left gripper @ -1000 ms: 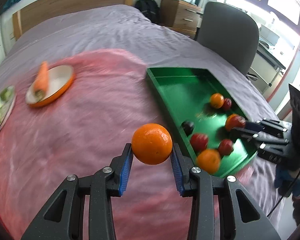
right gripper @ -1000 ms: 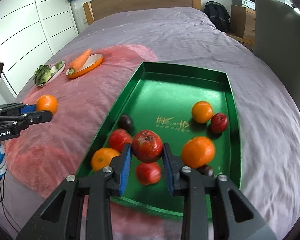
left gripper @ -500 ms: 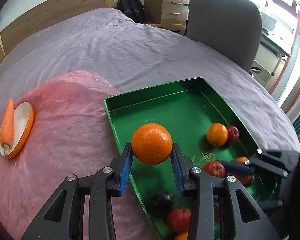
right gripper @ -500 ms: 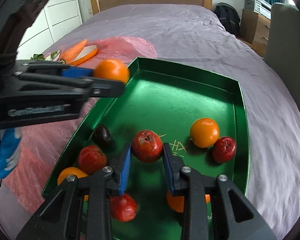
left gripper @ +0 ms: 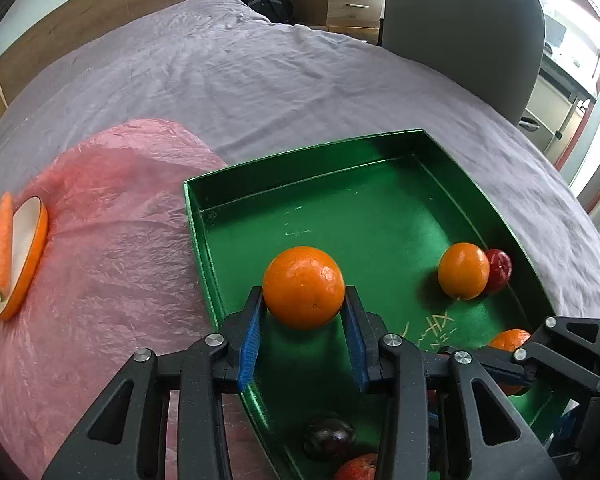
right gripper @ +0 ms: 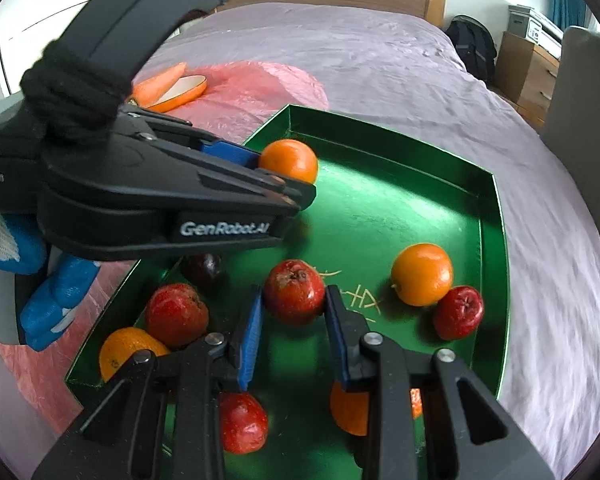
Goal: Organize fruits
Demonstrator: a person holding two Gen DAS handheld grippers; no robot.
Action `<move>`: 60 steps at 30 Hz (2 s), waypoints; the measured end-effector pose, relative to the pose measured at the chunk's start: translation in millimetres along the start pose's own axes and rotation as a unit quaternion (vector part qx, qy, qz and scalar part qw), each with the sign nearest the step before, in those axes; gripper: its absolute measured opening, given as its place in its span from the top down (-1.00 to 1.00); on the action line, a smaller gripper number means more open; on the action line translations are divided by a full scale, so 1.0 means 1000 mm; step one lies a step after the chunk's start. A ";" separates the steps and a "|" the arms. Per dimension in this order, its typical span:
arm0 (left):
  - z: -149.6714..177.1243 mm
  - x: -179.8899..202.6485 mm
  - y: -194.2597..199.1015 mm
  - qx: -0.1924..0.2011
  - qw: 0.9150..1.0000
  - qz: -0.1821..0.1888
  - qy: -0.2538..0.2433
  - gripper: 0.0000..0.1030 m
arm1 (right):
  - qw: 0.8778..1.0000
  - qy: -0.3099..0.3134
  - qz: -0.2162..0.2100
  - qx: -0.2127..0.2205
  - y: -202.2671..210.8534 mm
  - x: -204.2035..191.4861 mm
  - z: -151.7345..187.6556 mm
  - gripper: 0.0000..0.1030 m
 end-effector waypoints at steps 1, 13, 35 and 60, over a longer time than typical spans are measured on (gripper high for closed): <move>0.000 0.000 0.000 -0.002 1.000 0.000 0.001 0.36 | 1.000 0.000 0.000 0.000 0.000 0.000 0.001 0.07; 0.008 -0.005 0.025 0.008 1.000 0.013 0.007 0.21 | 1.000 -0.002 0.010 0.001 0.011 -0.005 0.000 -0.69; 0.096 -0.050 0.158 0.068 0.994 -0.078 0.043 -0.05 | 0.999 -0.038 0.016 0.015 0.071 -0.048 0.013 -1.00; 0.253 -0.122 0.296 0.102 0.970 -0.152 0.158 -0.18 | 0.999 -0.032 0.024 0.036 0.135 -0.189 0.040 -1.00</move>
Point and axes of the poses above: each gripper's, at about its wrist camera, not at the fingertips, and y roughly against the way its jaws point, x to its right, z to its underside, the point moved 9 cm from there along -y, roughly the way its jaws point, and after that the axes turned 3 degrees about -y, right-handed, at the moved point
